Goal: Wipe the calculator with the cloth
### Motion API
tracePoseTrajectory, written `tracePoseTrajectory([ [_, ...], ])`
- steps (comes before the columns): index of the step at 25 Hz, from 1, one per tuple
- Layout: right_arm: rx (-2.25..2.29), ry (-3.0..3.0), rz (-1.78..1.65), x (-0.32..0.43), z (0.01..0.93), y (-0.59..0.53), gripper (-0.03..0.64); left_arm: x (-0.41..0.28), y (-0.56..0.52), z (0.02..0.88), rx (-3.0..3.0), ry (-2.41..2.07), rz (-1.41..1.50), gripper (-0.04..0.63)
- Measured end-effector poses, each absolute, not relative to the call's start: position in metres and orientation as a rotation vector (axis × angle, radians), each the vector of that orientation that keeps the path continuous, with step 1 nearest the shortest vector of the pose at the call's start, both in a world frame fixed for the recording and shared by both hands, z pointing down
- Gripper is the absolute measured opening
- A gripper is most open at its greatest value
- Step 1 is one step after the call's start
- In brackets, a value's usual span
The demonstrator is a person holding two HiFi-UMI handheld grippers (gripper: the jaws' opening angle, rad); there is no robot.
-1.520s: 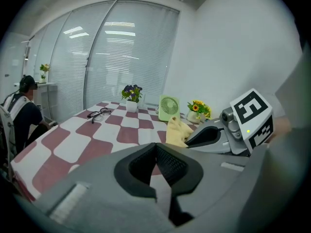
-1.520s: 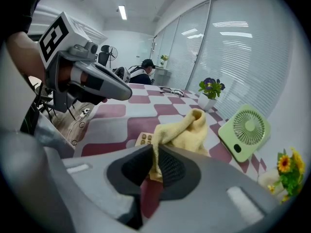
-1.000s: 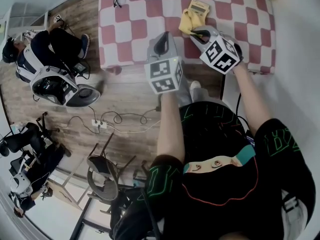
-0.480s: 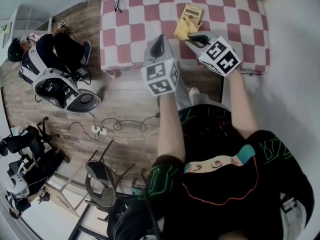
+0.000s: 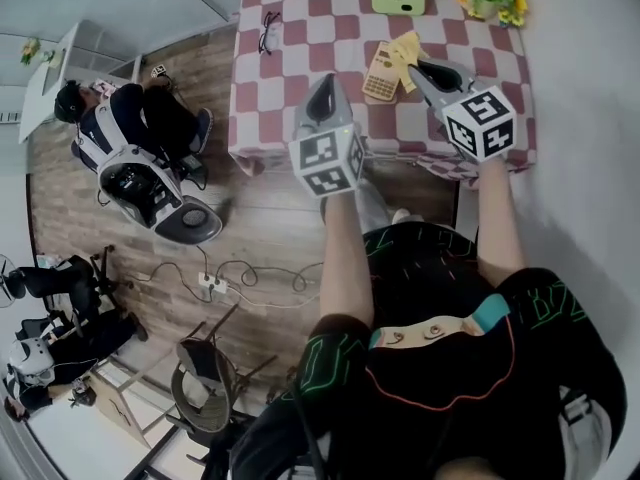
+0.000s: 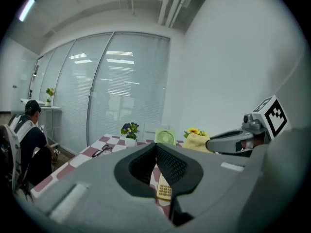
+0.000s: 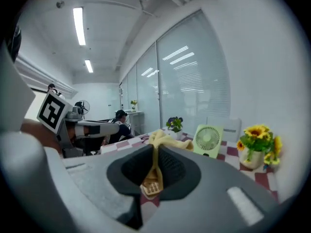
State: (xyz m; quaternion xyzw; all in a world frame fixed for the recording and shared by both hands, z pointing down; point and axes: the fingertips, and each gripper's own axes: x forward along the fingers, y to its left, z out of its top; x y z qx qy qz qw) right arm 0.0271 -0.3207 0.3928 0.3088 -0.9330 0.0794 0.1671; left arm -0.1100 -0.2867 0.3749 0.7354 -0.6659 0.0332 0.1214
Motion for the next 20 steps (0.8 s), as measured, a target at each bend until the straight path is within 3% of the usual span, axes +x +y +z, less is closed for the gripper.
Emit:
tracePoseTrajectory([
  [13,1.427,-2.695,0.208,0.108,0.310,-0.355,0.037,-0.098,-0.289,0.287,2.303,-2.074,0.024,0.011],
  [20,1.468,-2.729,0.125,0.120,0.282,-0.359,0.037,-0.086,-0.294,0.263,2.363,-2.089,0.005,0.011],
])
